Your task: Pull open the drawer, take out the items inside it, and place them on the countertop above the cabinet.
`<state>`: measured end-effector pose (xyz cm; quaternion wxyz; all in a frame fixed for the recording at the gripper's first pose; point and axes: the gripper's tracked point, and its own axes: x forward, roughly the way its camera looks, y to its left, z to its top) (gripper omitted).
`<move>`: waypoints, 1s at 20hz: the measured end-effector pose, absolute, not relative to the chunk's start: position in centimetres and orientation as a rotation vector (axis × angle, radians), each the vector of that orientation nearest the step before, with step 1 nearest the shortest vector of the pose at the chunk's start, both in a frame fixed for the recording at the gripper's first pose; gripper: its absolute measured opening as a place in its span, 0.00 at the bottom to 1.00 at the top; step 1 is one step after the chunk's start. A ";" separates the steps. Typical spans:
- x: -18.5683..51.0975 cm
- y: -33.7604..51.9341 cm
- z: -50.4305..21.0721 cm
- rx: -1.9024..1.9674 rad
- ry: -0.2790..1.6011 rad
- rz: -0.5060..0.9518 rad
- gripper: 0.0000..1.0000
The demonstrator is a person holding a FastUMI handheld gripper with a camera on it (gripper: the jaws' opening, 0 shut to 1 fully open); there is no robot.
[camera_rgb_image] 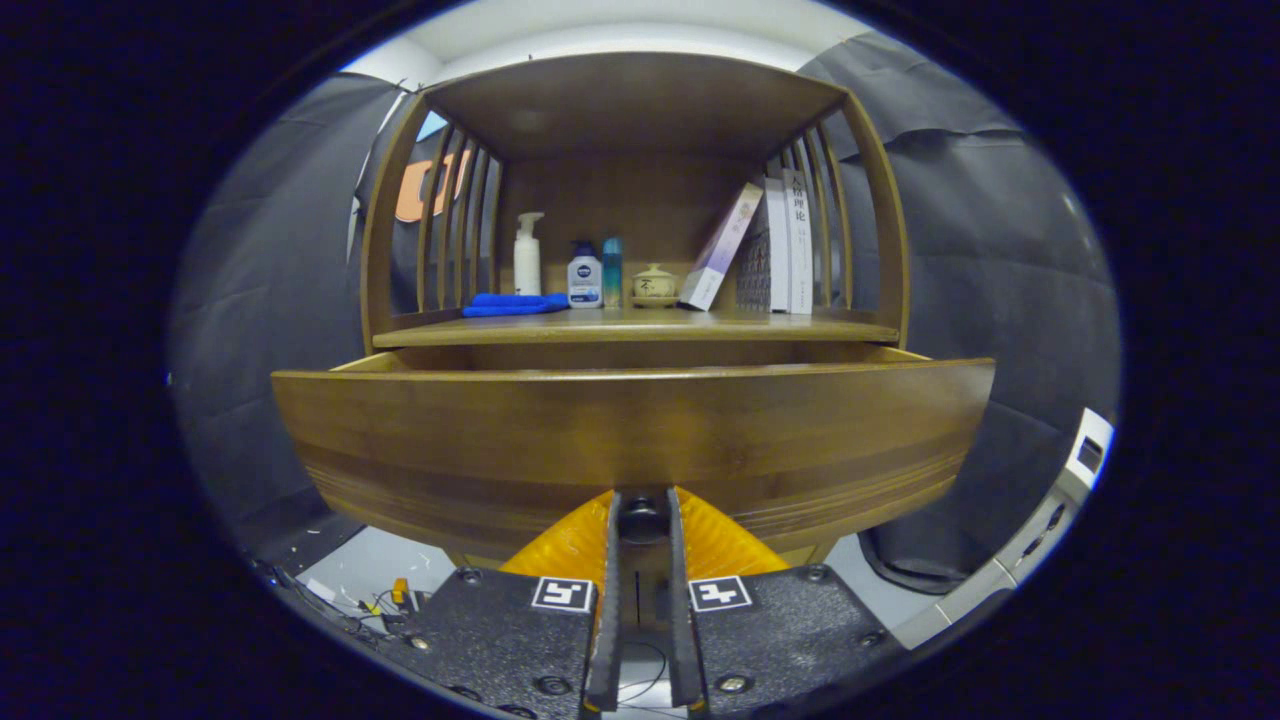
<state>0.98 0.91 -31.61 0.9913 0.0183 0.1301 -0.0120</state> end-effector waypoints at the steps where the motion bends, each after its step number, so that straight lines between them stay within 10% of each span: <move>1: 0.6 0.9 -31.6 0.038 0.259 -0.024 0.22; 20: -3.8 0.1 -30.8 0.016 0.195 -0.016 0.33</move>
